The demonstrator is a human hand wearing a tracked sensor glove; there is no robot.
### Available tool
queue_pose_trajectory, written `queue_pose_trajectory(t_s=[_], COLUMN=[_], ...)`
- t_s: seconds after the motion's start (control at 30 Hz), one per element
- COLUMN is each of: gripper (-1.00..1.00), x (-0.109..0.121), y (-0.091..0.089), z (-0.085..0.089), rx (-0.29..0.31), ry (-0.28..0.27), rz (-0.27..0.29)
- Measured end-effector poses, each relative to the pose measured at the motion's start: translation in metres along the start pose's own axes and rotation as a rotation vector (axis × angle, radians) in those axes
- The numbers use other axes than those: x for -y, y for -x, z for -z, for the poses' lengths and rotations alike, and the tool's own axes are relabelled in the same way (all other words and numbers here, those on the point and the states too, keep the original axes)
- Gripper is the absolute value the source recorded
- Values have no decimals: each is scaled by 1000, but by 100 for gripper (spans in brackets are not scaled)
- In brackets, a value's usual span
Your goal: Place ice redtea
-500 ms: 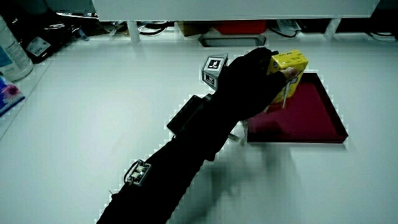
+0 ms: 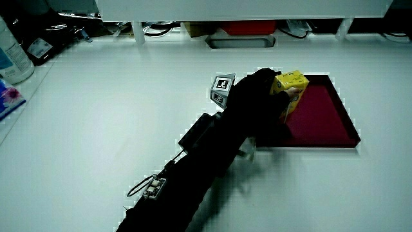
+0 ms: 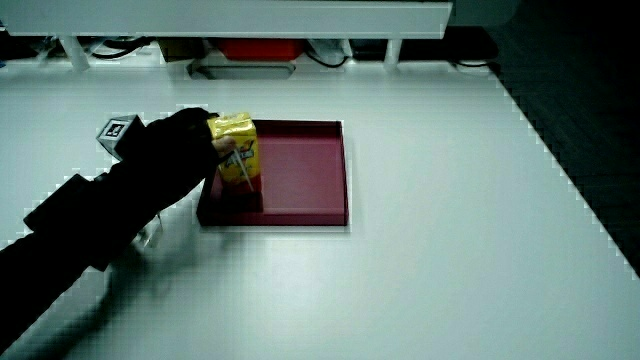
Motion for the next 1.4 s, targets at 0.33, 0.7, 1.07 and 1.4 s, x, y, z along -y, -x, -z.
queue_pose_trajectory(t_s=[0.33, 0.7, 1.07, 1.4], gripper=[0, -12, -44, -74], x=[3, 4, 5, 8], y=[12, 17, 18, -2], z=[0, -1, -1, -10], rx=[22, 61, 60, 112], ry=[-10, -8, -10, 108], rz=[-33, -54, -69, -116])
